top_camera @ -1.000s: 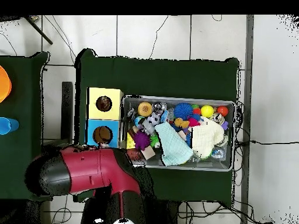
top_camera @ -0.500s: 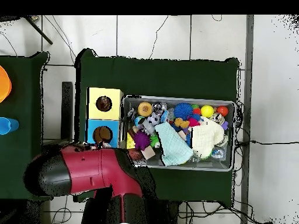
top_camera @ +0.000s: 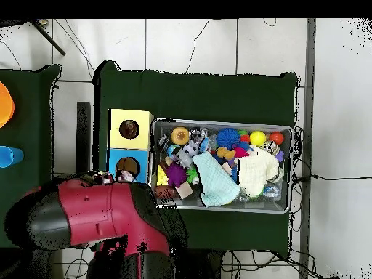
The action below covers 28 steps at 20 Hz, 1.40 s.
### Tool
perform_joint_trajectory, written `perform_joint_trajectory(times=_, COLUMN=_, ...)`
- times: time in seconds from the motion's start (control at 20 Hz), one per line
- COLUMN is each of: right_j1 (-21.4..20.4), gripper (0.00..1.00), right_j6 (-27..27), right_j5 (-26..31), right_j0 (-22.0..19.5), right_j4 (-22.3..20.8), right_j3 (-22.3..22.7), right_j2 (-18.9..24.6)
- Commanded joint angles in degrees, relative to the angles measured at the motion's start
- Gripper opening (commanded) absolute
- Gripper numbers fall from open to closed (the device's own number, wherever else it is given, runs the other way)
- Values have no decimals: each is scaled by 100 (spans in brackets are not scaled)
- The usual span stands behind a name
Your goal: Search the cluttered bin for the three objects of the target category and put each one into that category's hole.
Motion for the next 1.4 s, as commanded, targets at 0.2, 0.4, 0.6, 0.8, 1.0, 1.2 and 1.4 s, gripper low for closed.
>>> perform_joint_trajectory(times=0.2, right_j1=-37, gripper=0, right_j6=1400, right_j5=876, right_j0=82, right_j4=179, right_j3=-462, right_j2=-128)
perform_joint_trajectory(times=0.4, right_j1=-108, gripper=0, right_j6=1231, right_j5=777, right_j0=0, right_j4=219, right_j3=-399, right_j2=-157)
perform_joint_trajectory(times=0.6, right_j1=-65, gripper=0, right_j6=1124, right_j5=264, right_j0=-11, right_j4=136, right_j3=-394, right_j2=-183)
perform_joint_trajectory(times=0.8, right_j1=49, gripper=0, right_j6=985, right_j5=-182, right_j0=-56, right_j4=48, right_j3=-365, right_j2=-163)
perform_joint_trajectory(times=1.0, right_j1=141, gripper=0, right_j6=988, right_j5=-230, right_j0=-60, right_j4=4, right_j3=-504, right_j2=-191)
perform_joint_trajectory(times=1.2, right_j1=216, gripper=0, right_j6=929, right_j5=-426, right_j0=-73, right_j4=0, right_j3=-557, right_j2=-185)
perform_joint_trajectory(times=1.4, right_j1=312, gripper=0, right_j6=951, right_j5=-768, right_j0=-27, right_j4=-45, right_j3=-499, right_j2=-216)
